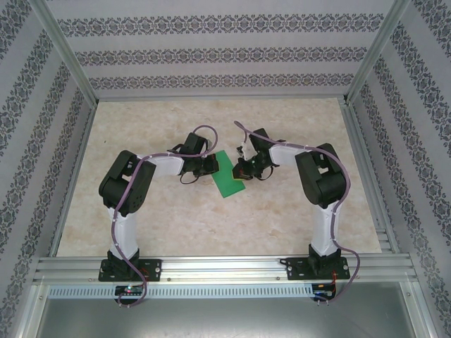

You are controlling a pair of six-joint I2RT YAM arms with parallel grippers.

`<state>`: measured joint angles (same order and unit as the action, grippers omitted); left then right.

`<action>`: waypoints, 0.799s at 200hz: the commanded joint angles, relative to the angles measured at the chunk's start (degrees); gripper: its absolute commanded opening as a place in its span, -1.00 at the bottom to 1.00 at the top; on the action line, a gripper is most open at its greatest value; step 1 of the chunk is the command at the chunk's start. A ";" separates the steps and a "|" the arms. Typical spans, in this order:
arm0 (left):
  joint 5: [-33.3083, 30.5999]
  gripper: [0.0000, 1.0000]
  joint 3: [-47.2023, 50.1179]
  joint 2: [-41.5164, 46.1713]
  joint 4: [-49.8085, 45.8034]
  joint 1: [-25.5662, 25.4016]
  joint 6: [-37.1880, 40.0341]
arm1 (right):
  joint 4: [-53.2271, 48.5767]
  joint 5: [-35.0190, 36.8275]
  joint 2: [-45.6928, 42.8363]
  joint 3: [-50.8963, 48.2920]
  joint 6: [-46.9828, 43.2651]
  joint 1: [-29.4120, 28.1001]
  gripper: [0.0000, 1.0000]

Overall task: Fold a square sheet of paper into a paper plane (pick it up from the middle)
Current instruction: Fold the square sheet of paper in half at the center of the table.

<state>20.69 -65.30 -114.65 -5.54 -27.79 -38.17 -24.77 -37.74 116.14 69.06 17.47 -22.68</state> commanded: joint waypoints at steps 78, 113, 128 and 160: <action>-5.10 -1.00 2.85 -6.55 -13.00 -0.85 0.77 | 2.88 4.90 -7.93 -17.14 4.94 3.09 -0.94; -3.98 -1.00 1.93 -6.70 -12.83 -0.83 0.67 | 6.06 5.26 -9.16 -20.35 6.58 3.08 -0.94; -4.45 -1.00 1.71 -6.80 -13.22 -0.78 0.94 | 7.15 5.54 -9.66 -21.54 7.17 3.13 -0.94; -4.23 -1.00 1.43 -7.36 -13.71 -0.80 1.00 | 9.56 5.25 -11.82 -24.10 7.79 3.04 -0.93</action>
<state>22.44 -66.74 -115.57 -6.55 -28.27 -38.13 -8.93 -37.17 104.62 49.28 24.38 -20.45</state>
